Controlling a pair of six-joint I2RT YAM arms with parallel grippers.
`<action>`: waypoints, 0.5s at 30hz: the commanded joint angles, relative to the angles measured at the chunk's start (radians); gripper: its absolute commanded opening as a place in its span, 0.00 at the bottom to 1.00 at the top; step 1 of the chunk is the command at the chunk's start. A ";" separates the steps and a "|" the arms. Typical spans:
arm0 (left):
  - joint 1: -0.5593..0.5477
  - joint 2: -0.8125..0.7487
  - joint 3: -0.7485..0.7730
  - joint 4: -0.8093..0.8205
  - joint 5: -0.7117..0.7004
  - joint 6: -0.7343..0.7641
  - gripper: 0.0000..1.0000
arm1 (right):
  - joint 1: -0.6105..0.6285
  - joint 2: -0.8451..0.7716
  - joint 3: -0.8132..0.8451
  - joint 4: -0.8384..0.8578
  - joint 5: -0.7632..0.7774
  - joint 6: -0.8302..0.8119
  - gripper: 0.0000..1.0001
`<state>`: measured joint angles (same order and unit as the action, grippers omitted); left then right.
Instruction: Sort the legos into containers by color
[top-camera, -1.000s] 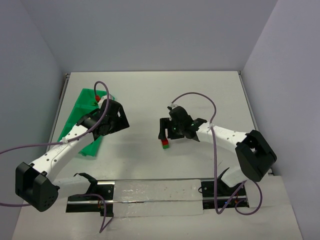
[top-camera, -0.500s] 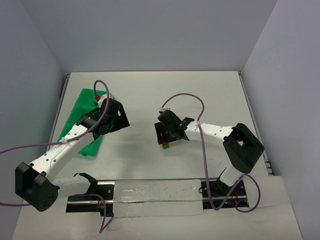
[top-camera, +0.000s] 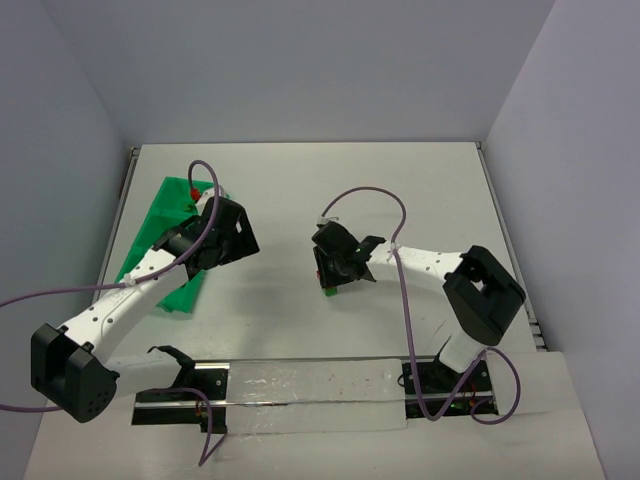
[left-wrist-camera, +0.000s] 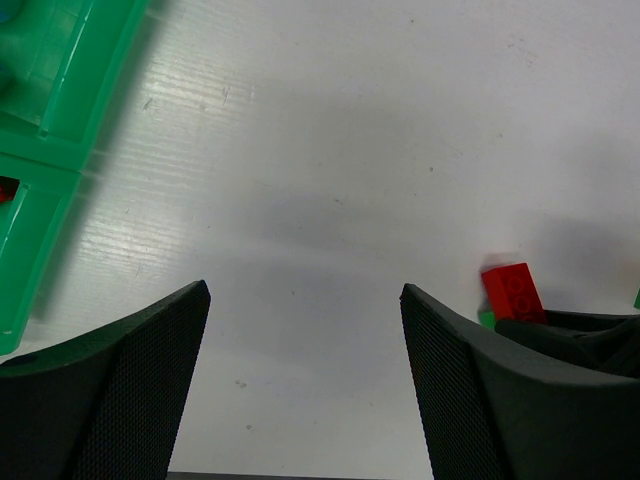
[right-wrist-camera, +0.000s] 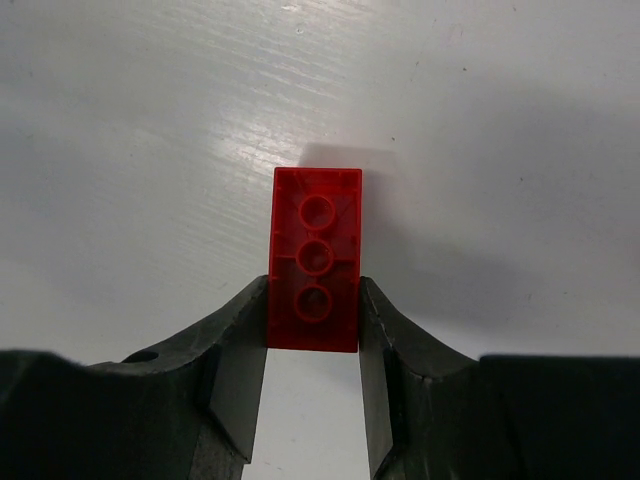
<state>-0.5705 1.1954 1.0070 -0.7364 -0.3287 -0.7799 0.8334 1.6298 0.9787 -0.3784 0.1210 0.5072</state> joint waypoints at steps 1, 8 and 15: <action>-0.006 -0.018 0.002 0.055 0.035 0.018 0.84 | 0.005 -0.112 0.032 0.011 0.035 0.021 0.03; -0.014 -0.144 -0.123 0.311 0.332 0.105 0.83 | -0.088 -0.344 -0.126 0.250 -0.213 0.119 0.02; -0.021 -0.234 -0.260 0.582 0.626 0.048 0.83 | -0.279 -0.494 -0.412 0.807 -0.555 0.455 0.02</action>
<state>-0.5825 0.9851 0.7868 -0.4070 0.0769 -0.7026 0.6082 1.1614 0.6642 0.0657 -0.2196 0.7529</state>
